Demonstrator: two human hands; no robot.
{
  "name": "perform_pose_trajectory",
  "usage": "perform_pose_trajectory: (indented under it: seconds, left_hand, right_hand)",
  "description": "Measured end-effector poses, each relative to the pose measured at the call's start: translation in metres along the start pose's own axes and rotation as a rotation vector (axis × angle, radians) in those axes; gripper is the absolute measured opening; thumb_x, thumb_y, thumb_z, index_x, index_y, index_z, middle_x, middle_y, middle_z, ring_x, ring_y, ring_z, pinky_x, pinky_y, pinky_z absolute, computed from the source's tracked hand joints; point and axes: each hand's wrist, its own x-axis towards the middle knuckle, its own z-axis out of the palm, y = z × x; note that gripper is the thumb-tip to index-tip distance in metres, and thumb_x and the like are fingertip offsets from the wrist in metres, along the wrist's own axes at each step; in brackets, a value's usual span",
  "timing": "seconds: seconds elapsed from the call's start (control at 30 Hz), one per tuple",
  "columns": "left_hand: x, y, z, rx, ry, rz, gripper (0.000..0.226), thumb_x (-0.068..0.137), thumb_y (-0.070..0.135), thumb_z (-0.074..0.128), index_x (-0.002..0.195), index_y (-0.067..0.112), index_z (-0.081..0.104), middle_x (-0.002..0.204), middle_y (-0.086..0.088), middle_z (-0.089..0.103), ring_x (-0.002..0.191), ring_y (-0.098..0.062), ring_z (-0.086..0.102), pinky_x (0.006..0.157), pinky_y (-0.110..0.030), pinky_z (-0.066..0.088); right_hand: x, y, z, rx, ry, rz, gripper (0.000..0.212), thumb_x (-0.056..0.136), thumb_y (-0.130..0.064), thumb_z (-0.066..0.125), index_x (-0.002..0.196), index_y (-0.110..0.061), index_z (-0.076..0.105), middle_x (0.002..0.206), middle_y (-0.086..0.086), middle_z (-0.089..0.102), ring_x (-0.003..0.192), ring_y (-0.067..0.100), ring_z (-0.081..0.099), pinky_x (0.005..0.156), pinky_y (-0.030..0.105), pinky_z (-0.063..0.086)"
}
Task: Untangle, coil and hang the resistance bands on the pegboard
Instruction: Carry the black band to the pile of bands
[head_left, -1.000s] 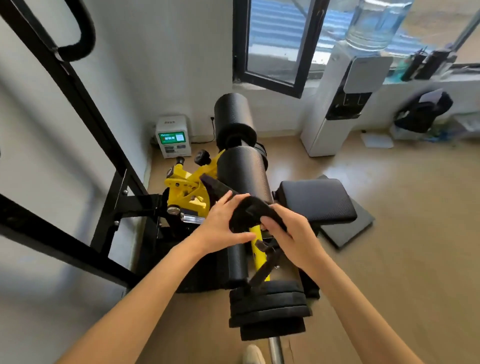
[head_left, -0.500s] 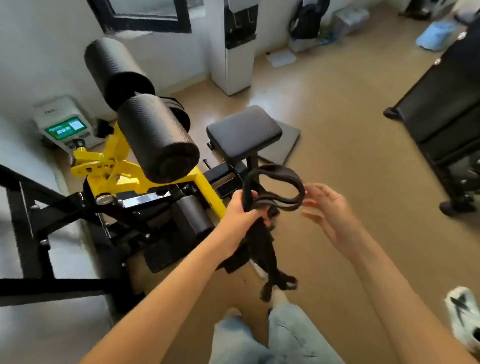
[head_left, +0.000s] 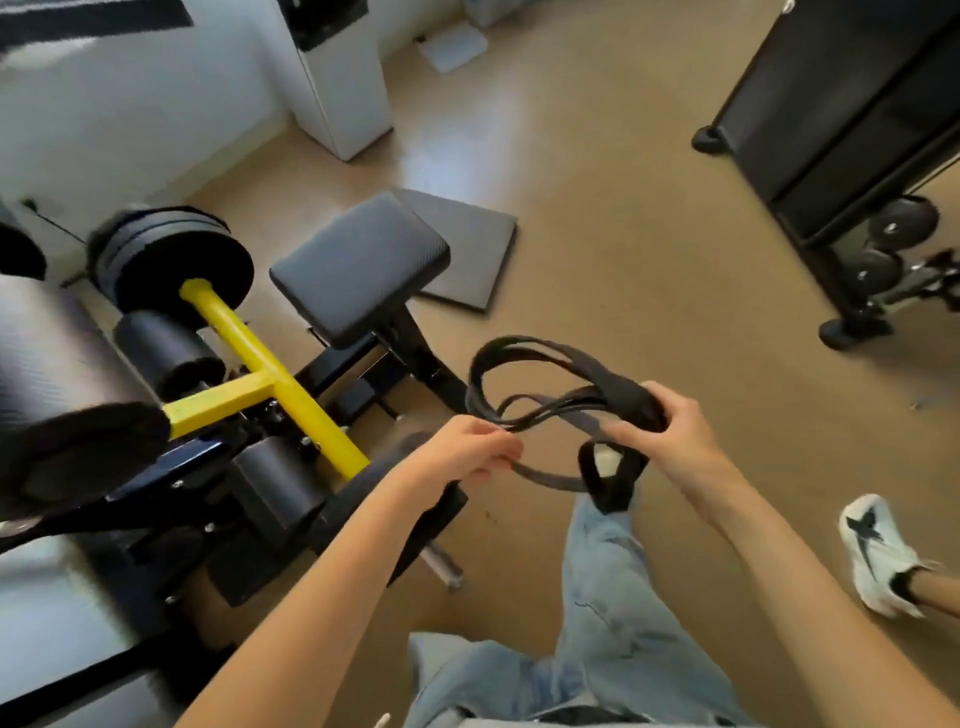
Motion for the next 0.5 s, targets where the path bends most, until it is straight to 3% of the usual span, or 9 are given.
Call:
perform_pose_trajectory:
  seconds: [0.13,0.27,0.5]
  left_hand:
    - [0.083,0.058,0.029,0.290,0.194,0.010,0.023,0.094,0.018,0.049,0.113,0.011,0.058,0.103,-0.002,0.060,0.100,-0.018,0.060,0.089,-0.031,0.049]
    - [0.144,0.131,0.035,0.302,0.214,0.027,0.017,0.093,0.013,0.046,0.103,0.013,0.060,0.094,-0.002,0.068,0.086,-0.013,0.064,0.086,-0.029,0.050]
    - [0.240,0.230,0.008,0.195,0.308,-0.002,0.016,0.091,0.005,0.046,0.092,0.012,0.060,0.083,-0.002,0.068,0.075,-0.015,0.065,0.079,-0.033,0.050]
  right_hand:
    - [0.070,-0.002,-0.093,-0.193,0.062,0.050,0.021,0.074,-0.008,0.075,0.087,-0.007,0.058,0.079,0.007,0.063,0.073,0.019,0.058,0.067,0.031,0.045]
    - [0.142,-0.026,-0.174,-0.376,0.075,0.059,0.023,0.074,-0.020,0.075,0.087,-0.010,0.058,0.079,0.004,0.063,0.076,0.025,0.058,0.070,0.036,0.046]
    - [0.289,-0.087,-0.236,-0.205,0.116,-0.042,0.023,0.076,-0.021,0.074,0.090,-0.007,0.063,0.083,0.008,0.068,0.079,0.026,0.064,0.068,0.038,0.051]
